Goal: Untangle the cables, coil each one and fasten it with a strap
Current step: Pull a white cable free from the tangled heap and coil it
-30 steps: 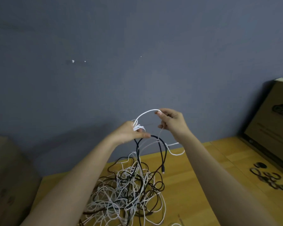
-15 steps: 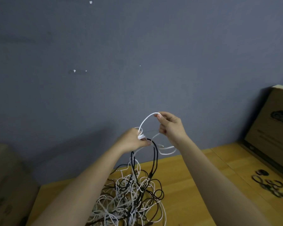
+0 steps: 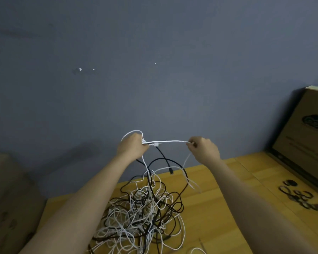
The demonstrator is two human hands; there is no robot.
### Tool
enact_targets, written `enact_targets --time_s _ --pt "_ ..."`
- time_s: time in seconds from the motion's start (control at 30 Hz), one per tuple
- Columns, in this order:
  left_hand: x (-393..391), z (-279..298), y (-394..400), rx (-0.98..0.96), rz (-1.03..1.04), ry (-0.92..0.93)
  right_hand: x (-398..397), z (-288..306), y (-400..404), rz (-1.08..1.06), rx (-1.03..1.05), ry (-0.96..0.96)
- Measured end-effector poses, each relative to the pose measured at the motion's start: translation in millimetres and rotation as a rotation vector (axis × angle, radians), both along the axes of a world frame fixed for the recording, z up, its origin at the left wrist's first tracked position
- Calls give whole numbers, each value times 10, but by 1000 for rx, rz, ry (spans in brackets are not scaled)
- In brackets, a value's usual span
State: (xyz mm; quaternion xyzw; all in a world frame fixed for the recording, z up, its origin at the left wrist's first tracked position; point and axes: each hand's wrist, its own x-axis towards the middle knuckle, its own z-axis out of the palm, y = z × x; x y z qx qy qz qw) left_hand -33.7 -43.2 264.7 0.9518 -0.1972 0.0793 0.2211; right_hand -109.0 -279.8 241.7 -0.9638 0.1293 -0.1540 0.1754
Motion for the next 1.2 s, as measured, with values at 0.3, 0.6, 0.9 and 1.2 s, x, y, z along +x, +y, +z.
enact_targets --time_s 0.3,0.6,0.9,1.2 --pt "55 72 -59 -226 -14 67 185 433 359 84 1033 -166" --pt "87 795 -41 -580 -214 233 464 1284 343 279 1092 -557" --pt "-26 1531 34 -835 -364 296 581 2208 341 216 761 -907" --pt "-167 1647 190 -1174 -639 615 767 1462 607 175 466 -370"
